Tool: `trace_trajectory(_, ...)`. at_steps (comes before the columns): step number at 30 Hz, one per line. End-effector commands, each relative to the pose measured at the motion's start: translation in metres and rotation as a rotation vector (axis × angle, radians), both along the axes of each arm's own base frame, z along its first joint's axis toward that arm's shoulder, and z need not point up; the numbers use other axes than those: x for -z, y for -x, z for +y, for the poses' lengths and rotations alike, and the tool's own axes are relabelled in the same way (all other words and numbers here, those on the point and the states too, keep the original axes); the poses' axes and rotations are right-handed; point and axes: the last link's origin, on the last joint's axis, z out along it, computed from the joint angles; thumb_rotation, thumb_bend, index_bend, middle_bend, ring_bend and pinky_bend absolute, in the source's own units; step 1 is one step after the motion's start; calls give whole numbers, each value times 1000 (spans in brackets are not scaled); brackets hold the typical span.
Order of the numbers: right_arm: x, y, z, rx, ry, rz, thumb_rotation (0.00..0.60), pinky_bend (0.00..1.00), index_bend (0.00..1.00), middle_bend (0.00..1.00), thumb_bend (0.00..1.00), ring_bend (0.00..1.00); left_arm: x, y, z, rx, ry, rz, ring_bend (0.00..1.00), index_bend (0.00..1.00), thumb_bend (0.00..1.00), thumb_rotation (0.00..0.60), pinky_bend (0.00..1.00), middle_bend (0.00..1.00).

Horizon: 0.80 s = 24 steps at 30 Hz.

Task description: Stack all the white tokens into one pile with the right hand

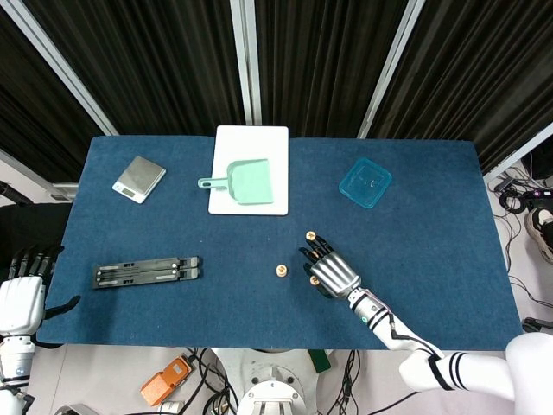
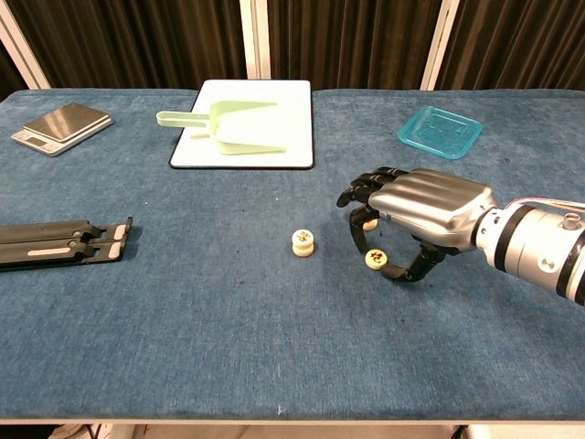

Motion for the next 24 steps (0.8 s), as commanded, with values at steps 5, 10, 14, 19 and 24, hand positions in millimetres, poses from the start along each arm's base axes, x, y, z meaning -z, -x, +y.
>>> trace_trajectory(5,-3,-6,-4,-7,11,-18,600,82,585,184,462,84,0,2,-1,-4,0,-2,73,173,85,600,0,136)
trace_trajectory(10,-10,-29,-13,-26,26,-75,600,82,584,184,462,84,1,2,-1,-5,0,-3,73,173,85,600,0,137)
trace_trajectory(14,-8,-49,-22,-36,17,-92,600,82,575,184,462,84,1,2,0,-1,1,-2,73,173,85,600,0,136)
trace_trajectory(19,3,-63,-27,-41,-1,-76,600,82,563,184,462,84,1,2,0,-5,3,-2,73,173,85,600,0,136)
trace_trajectory(24,11,-69,-28,-40,-12,-64,600,82,551,184,462,84,1,3,0,-9,5,-1,73,173,85,600,0,136)
